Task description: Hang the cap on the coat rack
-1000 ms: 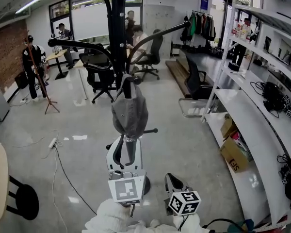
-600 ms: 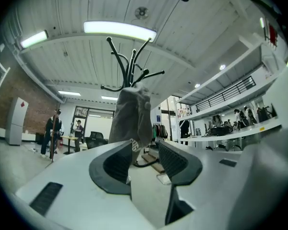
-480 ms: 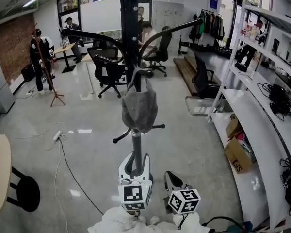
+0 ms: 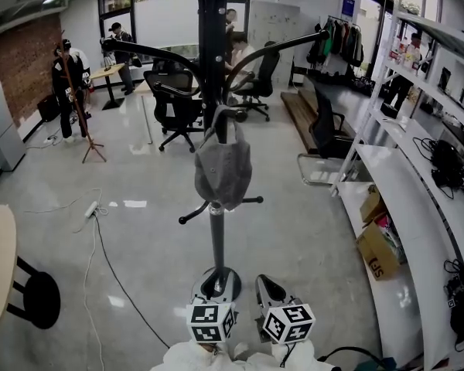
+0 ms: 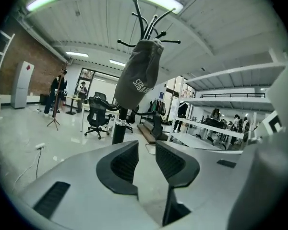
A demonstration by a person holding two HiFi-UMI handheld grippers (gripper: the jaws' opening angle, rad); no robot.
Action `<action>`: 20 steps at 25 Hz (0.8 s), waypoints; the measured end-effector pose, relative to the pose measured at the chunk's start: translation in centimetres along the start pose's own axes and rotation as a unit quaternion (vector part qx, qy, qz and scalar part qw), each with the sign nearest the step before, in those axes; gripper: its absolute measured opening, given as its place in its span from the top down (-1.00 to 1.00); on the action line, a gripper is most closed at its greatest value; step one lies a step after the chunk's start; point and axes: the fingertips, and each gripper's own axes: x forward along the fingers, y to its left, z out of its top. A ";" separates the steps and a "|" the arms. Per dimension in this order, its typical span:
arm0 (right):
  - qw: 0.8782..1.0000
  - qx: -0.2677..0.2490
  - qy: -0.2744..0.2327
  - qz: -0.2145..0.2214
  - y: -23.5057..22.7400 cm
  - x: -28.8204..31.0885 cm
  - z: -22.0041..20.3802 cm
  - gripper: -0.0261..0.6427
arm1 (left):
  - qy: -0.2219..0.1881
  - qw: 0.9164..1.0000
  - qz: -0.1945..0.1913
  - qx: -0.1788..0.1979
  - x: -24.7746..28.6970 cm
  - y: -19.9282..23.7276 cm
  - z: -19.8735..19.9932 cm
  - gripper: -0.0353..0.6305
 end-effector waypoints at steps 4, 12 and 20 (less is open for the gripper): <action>1.000 -0.005 0.005 0.012 0.2 -0.5 -0.7 0.89 | 0.004 1.000 0.000 -0.012 -0.8 -0.6 -1.3 0.70; 1.000 0.007 0.012 0.018 -0.2 -2.2 -2.4 0.89 | 0.025 0.999 -0.030 -0.019 -1.6 -2.6 -2.7 0.87; 1.000 0.004 0.001 0.009 1.2 -2.8 -2.2 0.89 | 0.015 0.998 -0.060 0.000 -2.9 -3.5 -1.6 0.88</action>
